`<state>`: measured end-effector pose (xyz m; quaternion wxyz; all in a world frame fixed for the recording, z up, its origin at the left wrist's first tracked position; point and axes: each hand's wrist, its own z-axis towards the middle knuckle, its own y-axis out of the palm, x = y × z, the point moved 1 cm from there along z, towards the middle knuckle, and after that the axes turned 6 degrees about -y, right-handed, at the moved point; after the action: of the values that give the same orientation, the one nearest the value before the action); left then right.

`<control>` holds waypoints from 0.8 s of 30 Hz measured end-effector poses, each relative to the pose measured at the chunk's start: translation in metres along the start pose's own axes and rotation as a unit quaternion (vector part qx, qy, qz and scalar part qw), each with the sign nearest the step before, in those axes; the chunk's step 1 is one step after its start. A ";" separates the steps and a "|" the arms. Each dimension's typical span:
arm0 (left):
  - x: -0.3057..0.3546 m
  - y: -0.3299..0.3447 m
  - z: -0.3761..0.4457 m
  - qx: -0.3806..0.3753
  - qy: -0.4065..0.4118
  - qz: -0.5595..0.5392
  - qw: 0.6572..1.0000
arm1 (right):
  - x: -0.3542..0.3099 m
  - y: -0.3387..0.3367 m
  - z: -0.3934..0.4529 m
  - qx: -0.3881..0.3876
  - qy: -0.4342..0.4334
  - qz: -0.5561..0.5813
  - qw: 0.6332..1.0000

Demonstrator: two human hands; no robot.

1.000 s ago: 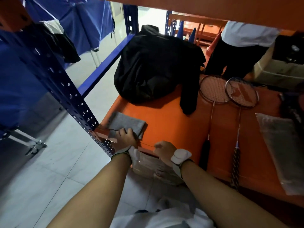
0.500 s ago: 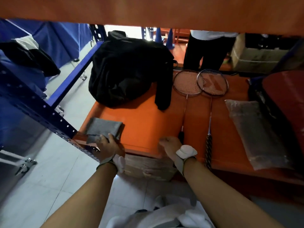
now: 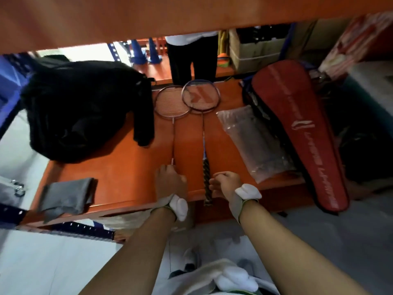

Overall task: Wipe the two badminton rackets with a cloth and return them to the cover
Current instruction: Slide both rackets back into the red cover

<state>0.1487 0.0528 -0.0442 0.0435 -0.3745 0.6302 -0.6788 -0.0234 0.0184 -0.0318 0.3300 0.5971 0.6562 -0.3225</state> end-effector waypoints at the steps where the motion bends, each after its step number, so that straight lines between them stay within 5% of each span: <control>1: 0.011 0.007 -0.003 -0.022 0.001 -0.002 1.000 | 0.001 -0.009 0.000 0.012 -0.005 0.010 1.000; 7: 0.047 0.050 -0.022 -0.130 -0.047 -0.007 0.990 | 0.003 -0.061 0.007 0.069 -0.009 0.081 0.994; 12: 0.044 0.071 -0.024 -0.141 -0.117 -0.010 0.983 | 0.008 -0.092 0.022 0.102 -0.012 0.103 0.989; 16: 0.047 0.074 -0.021 -0.154 -0.066 0.069 0.983 | 0.013 -0.113 0.025 0.132 -0.032 0.075 0.988; 20: 0.055 0.069 -0.005 -0.199 -0.070 0.061 0.976 | 0.010 -0.131 0.019 0.187 -0.088 -0.054 0.977; 24: 0.070 0.065 0.001 -0.200 -0.147 -0.057 0.967 | 0.004 -0.150 0.008 0.300 -0.210 -0.315 0.876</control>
<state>0.0718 0.0016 -0.0704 0.0211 -0.5068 0.7171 -0.4780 -0.1725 0.0022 -0.0358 0.1465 0.3474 0.5965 -0.7086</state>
